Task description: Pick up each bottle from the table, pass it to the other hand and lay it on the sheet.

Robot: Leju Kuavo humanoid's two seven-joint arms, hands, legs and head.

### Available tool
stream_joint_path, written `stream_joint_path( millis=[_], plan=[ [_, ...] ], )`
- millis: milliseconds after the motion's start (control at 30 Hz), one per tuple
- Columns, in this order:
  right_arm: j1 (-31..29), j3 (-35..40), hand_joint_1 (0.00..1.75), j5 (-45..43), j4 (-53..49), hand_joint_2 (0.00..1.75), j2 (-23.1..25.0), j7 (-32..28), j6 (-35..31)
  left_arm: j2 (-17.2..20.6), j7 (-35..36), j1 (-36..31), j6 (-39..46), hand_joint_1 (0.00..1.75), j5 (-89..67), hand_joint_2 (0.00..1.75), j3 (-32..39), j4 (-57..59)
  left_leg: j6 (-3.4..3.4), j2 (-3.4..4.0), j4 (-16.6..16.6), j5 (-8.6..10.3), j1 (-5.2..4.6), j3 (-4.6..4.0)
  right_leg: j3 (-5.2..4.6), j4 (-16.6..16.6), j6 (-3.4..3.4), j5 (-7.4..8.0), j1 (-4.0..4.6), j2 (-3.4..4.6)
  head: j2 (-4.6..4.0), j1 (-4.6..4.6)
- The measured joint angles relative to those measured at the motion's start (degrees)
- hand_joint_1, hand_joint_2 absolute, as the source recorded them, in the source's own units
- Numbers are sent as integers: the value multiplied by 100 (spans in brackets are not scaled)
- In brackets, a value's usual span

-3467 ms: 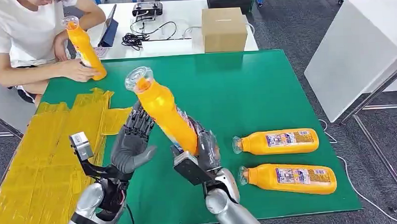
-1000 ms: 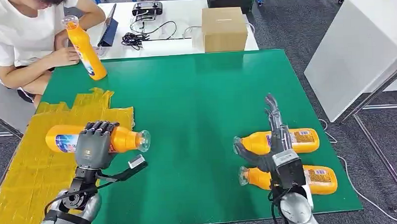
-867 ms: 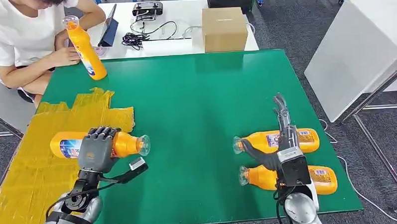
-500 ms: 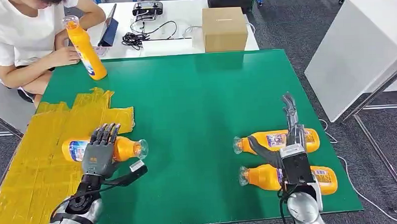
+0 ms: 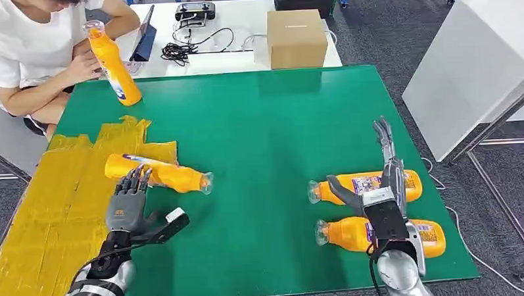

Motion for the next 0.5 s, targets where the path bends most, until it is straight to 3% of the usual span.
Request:
stream_joint_path(
  millis=[300,400,500],
  plan=[
    [-58,2,0,1015,37,175,-59,300,-271,-166,-582,-28,-223,0,840,175,203,181,0,-1,0,0,0,6,7,0,0,0,0,-1,0,2],
    [-93,4,0,1856,65,175,-174,627,-369,-292,-1214,131,-232,0,1755,175,284,-43,0,-1,1,0,-2,6,6,0,0,0,0,0,0,0],
    [-138,4,0,2573,124,175,-519,1005,23,-483,-2162,477,-335,0,3279,175,313,-839,1,-2,3,0,-6,-2,2,0,2,1,-3,-1,0,2]
  ],
)
